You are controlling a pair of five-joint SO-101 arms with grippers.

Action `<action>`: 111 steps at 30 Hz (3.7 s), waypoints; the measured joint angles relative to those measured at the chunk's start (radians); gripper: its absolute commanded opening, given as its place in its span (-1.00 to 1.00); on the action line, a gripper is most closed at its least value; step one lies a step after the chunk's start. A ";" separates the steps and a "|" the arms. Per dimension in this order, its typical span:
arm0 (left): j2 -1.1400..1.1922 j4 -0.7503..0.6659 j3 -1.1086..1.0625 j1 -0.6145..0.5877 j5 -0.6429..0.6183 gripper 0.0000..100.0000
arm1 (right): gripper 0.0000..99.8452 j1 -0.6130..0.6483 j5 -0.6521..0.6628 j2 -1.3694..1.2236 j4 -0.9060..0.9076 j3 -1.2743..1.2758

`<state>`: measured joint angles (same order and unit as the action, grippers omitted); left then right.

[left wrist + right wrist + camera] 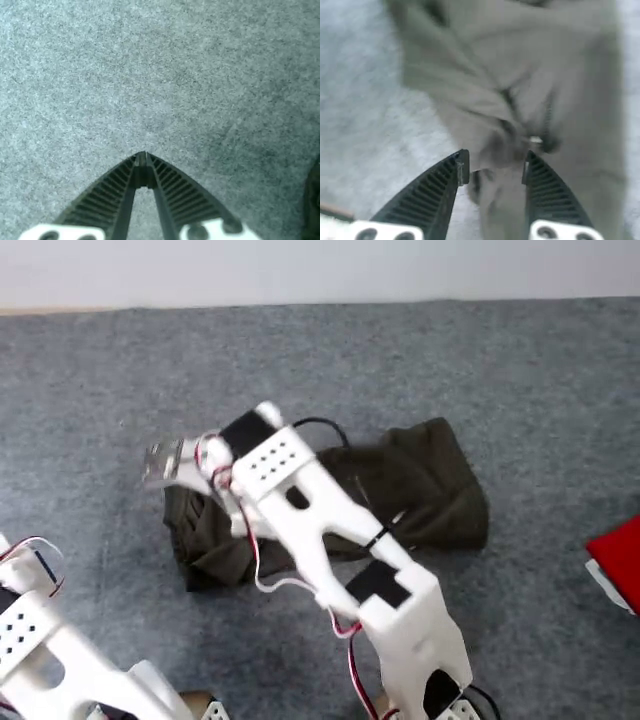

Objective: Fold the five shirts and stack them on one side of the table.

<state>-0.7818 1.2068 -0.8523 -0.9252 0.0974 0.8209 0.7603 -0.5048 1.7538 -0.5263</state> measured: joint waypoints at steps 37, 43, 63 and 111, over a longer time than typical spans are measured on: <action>0.000 0.000 0.000 0.000 0.000 -0.99 | -0.62 -0.064 0.021 -0.052 -0.470 0.207; 0.000 0.000 0.000 0.000 0.000 -0.99 | -0.62 -0.101 0.023 -0.063 -0.384 0.089; 0.000 0.000 0.000 0.000 0.000 -0.99 | -0.62 -0.115 -0.097 -0.132 -0.074 -0.006; 0.000 0.347 0.376 0.242 0.104 -0.99 | -0.49 -0.664 -0.462 -0.014 -0.011 -0.068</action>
<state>-0.7818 1.5535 -0.4764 -0.6828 0.2018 0.1565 0.2984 -0.5186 1.7430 -0.5938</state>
